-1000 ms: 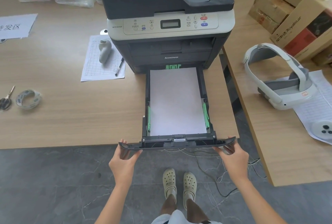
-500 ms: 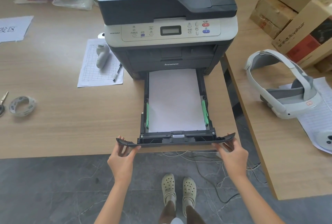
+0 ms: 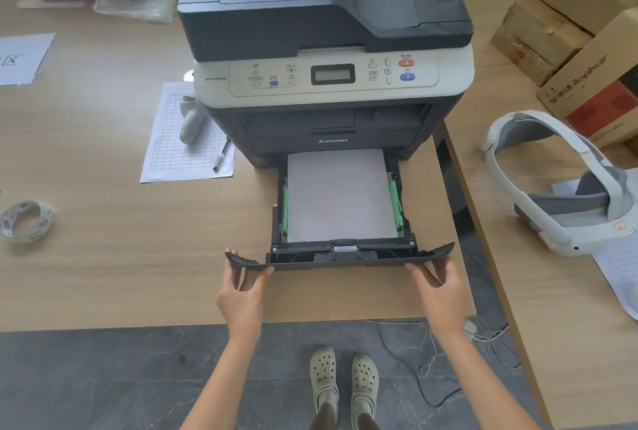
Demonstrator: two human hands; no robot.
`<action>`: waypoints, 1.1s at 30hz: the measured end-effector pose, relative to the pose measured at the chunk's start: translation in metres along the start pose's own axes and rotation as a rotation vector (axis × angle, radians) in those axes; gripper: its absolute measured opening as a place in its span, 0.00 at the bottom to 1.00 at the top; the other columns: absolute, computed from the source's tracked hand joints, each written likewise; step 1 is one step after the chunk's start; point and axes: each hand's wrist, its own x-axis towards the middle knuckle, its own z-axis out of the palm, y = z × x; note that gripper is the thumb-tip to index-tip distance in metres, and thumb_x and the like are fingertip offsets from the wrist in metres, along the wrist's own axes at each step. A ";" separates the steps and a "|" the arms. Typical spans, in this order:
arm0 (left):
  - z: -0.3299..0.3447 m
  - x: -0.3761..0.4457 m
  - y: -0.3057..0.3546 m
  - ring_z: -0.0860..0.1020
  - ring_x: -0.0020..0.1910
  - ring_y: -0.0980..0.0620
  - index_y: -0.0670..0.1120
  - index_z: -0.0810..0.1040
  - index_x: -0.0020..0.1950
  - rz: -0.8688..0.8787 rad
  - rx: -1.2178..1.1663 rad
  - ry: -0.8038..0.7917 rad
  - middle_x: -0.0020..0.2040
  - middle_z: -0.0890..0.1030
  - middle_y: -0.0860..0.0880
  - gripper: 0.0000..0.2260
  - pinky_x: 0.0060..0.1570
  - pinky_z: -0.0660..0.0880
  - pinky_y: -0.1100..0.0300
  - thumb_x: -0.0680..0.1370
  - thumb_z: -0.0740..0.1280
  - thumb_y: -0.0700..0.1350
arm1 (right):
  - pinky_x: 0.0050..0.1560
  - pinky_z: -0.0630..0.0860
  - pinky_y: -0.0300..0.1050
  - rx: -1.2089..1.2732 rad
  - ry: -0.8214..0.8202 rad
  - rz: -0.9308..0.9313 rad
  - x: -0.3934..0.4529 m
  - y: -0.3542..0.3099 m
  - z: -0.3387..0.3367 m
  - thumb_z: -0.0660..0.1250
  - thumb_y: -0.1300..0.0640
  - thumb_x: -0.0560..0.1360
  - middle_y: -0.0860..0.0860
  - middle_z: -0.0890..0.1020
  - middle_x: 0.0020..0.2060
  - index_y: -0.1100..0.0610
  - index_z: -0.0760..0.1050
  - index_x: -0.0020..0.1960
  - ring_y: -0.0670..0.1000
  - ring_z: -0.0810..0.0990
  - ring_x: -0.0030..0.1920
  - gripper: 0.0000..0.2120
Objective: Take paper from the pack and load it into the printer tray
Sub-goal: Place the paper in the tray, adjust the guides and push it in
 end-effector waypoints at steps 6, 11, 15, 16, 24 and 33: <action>0.025 0.022 0.006 0.69 0.69 0.56 0.49 0.60 0.74 0.023 -0.046 0.001 0.72 0.68 0.53 0.38 0.70 0.63 0.59 0.69 0.74 0.37 | 0.72 0.61 0.52 0.049 0.001 0.053 0.023 -0.014 0.022 0.72 0.45 0.67 0.53 0.67 0.72 0.55 0.57 0.74 0.53 0.65 0.72 0.41; 0.047 0.046 0.013 0.68 0.69 0.58 0.49 0.60 0.74 0.036 -0.073 -0.007 0.73 0.67 0.54 0.42 0.72 0.62 0.57 0.66 0.77 0.42 | 0.73 0.61 0.54 0.109 0.034 -0.003 0.050 -0.028 0.039 0.75 0.49 0.66 0.52 0.67 0.72 0.54 0.55 0.75 0.52 0.64 0.72 0.44; 0.067 0.070 0.026 0.69 0.69 0.57 0.47 0.61 0.74 0.034 -0.153 0.035 0.72 0.69 0.53 0.41 0.71 0.63 0.57 0.65 0.77 0.40 | 0.73 0.62 0.56 0.177 0.073 -0.029 0.075 -0.038 0.058 0.76 0.48 0.64 0.52 0.66 0.73 0.53 0.56 0.75 0.52 0.64 0.72 0.46; 0.072 0.076 0.029 0.69 0.69 0.56 0.47 0.62 0.74 0.041 -0.168 0.042 0.72 0.69 0.52 0.40 0.71 0.64 0.57 0.65 0.77 0.39 | 0.73 0.62 0.56 0.196 0.075 -0.043 0.081 -0.041 0.062 0.75 0.47 0.63 0.51 0.65 0.73 0.52 0.55 0.75 0.52 0.63 0.73 0.47; 0.107 0.126 0.056 0.67 0.70 0.58 0.50 0.59 0.74 0.101 -0.263 0.042 0.74 0.66 0.52 0.44 0.71 0.66 0.55 0.64 0.77 0.38 | 0.72 0.64 0.54 0.319 0.027 -0.169 0.137 -0.071 0.087 0.76 0.45 0.62 0.45 0.68 0.71 0.49 0.56 0.74 0.47 0.66 0.71 0.46; 0.120 0.152 0.062 0.73 0.66 0.53 0.50 0.65 0.71 0.200 -0.287 -0.005 0.68 0.74 0.49 0.39 0.68 0.70 0.49 0.64 0.77 0.36 | 0.68 0.70 0.56 0.413 0.054 -0.259 0.163 -0.086 0.100 0.76 0.49 0.65 0.45 0.75 0.65 0.47 0.61 0.71 0.47 0.72 0.66 0.39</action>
